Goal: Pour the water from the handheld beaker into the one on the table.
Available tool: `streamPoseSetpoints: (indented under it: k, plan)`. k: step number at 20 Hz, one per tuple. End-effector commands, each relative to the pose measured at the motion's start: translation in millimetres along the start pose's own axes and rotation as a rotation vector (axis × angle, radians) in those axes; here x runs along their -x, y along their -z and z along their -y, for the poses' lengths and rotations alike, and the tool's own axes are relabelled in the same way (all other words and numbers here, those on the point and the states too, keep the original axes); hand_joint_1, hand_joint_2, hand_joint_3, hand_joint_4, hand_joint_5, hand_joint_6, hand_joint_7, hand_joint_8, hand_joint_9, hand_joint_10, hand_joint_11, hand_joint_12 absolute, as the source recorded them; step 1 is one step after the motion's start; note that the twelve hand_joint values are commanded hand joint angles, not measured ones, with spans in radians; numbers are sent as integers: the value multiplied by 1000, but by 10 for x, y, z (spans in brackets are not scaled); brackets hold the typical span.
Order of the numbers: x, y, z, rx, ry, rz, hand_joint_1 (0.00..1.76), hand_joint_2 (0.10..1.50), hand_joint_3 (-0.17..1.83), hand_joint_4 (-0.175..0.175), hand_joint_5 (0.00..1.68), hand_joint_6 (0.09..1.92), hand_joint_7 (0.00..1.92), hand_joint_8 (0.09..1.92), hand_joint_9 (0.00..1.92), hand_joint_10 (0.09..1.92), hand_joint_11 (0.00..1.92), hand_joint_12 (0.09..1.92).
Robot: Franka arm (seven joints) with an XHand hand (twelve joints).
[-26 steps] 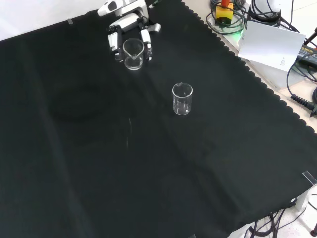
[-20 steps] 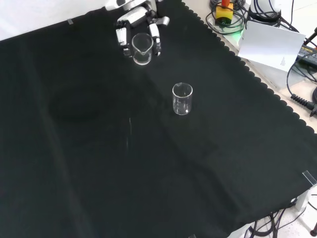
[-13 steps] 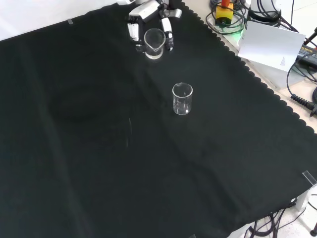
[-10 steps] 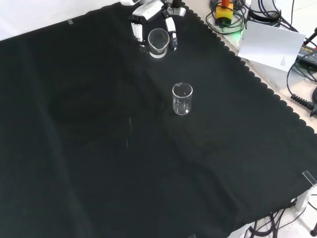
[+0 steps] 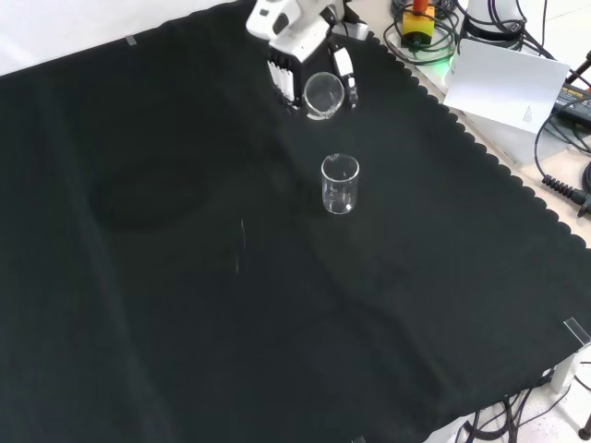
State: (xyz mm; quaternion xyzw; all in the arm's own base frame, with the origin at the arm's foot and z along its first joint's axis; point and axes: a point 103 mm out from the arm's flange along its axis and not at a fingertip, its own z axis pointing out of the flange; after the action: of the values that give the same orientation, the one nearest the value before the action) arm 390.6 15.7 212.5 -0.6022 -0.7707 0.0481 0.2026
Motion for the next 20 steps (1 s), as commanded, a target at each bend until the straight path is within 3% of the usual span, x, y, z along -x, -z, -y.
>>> streamPoseSetpoints:
  k: [1,7,14,20]
  plan:
    - [-105,-170,-27,-62,-2,51,1431,723,406,-175,1398,308,1388,391,1582,87,1295,644]
    - [-168,-252,-82,-104,-14,146,1431,721,409,-175,1399,306,1390,387,1583,87,1297,642]
    - [-206,-302,-152,-145,-64,199,1432,718,414,-175,1400,304,1393,382,1584,87,1298,639]
    - [-249,-322,-210,-184,-80,257,1432,716,417,-175,1401,303,1394,381,1584,87,1298,637]
